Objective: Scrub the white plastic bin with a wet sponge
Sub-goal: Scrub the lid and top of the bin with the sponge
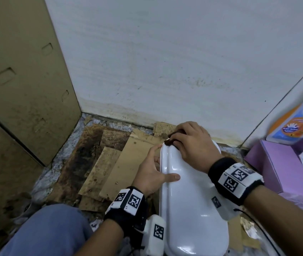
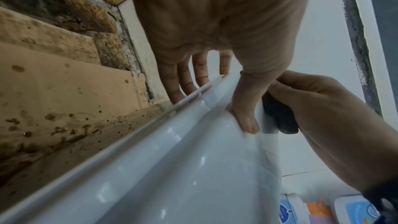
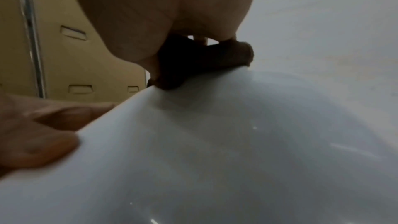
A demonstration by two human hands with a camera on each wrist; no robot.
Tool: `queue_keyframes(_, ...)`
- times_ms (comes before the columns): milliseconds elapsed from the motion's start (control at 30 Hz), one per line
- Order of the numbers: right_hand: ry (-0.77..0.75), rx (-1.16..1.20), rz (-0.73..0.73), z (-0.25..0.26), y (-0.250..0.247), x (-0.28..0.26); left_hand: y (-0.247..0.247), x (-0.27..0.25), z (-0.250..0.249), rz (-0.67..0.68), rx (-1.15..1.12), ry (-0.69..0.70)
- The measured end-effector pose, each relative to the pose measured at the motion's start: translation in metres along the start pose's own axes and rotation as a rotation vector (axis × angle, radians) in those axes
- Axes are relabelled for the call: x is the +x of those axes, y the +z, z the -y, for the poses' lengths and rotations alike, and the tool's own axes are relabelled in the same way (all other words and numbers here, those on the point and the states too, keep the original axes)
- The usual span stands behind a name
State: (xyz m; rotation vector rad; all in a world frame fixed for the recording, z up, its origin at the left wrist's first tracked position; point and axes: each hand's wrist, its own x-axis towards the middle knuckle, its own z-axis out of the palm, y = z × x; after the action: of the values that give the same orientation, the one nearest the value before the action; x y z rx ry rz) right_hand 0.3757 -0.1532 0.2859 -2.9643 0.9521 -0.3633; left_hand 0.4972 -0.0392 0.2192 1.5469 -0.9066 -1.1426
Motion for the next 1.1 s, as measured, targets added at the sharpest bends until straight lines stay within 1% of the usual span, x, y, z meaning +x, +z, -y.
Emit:
queue_keyframes(100, 0.010, -0.111, 0.003, -0.011, -0.008, 0.000, 0.006, -0.003, 0.002, 0.003, -0.016, -0.002)
queue_keyframes(200, 0.024, -0.170, -0.012, -0.010, -0.007, -0.004, 0.010, -0.003, 0.003, 0.005, -0.024, 0.002)
queue_keyframes(300, 0.029, -0.205, 0.042, -0.001, -0.007, 0.000, 0.010, -0.003, 0.003, 0.007, -0.022, -0.001)
queue_keyframes(400, 0.032, -0.128, 0.131, 0.005, -0.007, 0.005, 0.005, -0.004, 0.002, 0.018, -0.026, -0.008)
queue_keyframes(533, -0.032, 0.053, 0.065, 0.004, -0.001, 0.001, -0.001, -0.007, 0.002, 0.023, -0.018, -0.003)
queue_keyframes(600, -0.052, 0.025, 0.094, -0.003, -0.004, -0.001, 0.000, -0.009, 0.004, 0.022, -0.027, -0.003)
queue_keyframes(667, -0.030, -0.041, 0.136, -0.008, -0.010, -0.001, 0.003, -0.011, 0.005, 0.032, -0.025, 0.001)
queue_keyframes(767, 0.043, -0.120, 0.215, -0.013, -0.017, 0.005, 0.009, -0.012, 0.004, 0.039, -0.007, 0.015)
queue_keyframes(833, 0.066, -0.069, 0.243, -0.014, -0.017, 0.010, 0.009, -0.011, 0.005, 0.033, -0.003, 0.014)
queue_keyframes(967, 0.058, 0.111, 0.293, -0.016, -0.017, 0.010, 0.007, -0.011, 0.006, 0.026, 0.009, 0.005)
queue_keyframes(1033, 0.067, 0.142, 0.297, -0.016, -0.019, 0.006, 0.007, -0.013, 0.005, 0.032, 0.007, 0.000)
queue_keyframes(1100, 0.114, 0.136, 0.278, -0.013, -0.020, 0.006, 0.007, -0.013, 0.006, 0.045, 0.004, -0.001)
